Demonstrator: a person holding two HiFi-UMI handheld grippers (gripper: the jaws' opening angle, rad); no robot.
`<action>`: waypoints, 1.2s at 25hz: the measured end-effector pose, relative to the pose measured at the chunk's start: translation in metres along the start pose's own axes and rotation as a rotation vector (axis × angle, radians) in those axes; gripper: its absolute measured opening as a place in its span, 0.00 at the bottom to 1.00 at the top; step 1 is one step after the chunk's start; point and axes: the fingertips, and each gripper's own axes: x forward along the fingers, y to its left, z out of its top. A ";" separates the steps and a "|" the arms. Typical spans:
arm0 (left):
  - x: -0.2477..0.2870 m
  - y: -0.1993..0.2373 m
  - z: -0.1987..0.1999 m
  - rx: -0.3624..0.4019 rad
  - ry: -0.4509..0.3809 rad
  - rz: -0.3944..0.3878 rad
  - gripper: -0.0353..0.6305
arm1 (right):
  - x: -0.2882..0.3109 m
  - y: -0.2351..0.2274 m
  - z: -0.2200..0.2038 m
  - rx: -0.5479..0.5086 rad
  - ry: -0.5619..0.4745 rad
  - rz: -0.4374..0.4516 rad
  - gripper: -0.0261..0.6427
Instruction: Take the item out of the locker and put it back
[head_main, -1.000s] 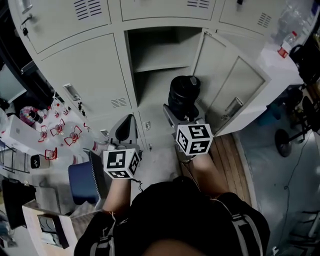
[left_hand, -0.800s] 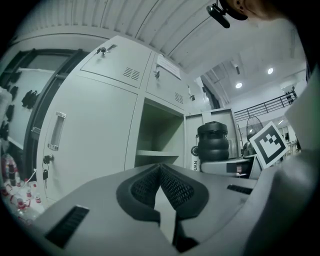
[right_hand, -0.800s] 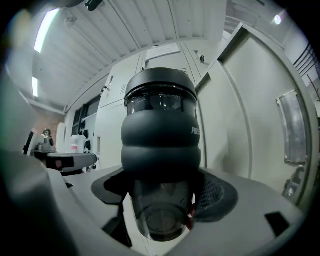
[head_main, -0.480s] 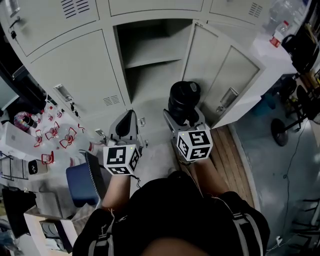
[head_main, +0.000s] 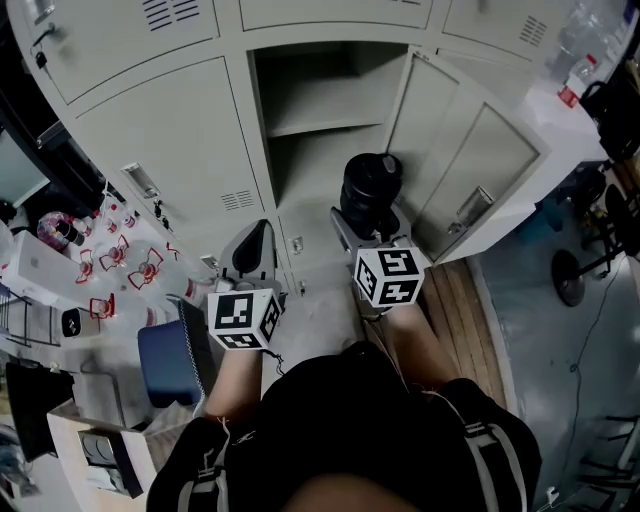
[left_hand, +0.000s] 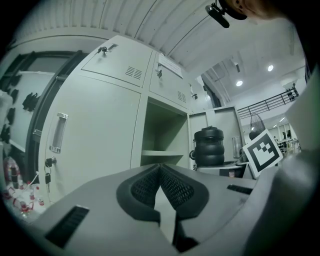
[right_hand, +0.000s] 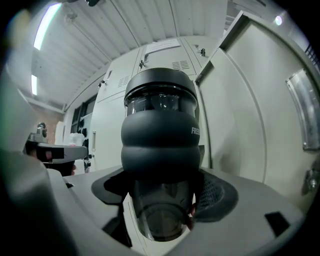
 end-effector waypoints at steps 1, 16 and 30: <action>0.000 0.003 0.000 -0.001 -0.001 0.006 0.07 | 0.004 0.000 0.000 0.001 0.001 0.003 0.63; -0.003 0.029 0.001 -0.003 -0.008 0.063 0.07 | 0.081 0.013 0.055 0.004 0.052 0.069 0.63; -0.001 0.043 0.008 -0.006 -0.032 0.077 0.07 | 0.129 -0.008 0.119 0.112 0.128 0.056 0.63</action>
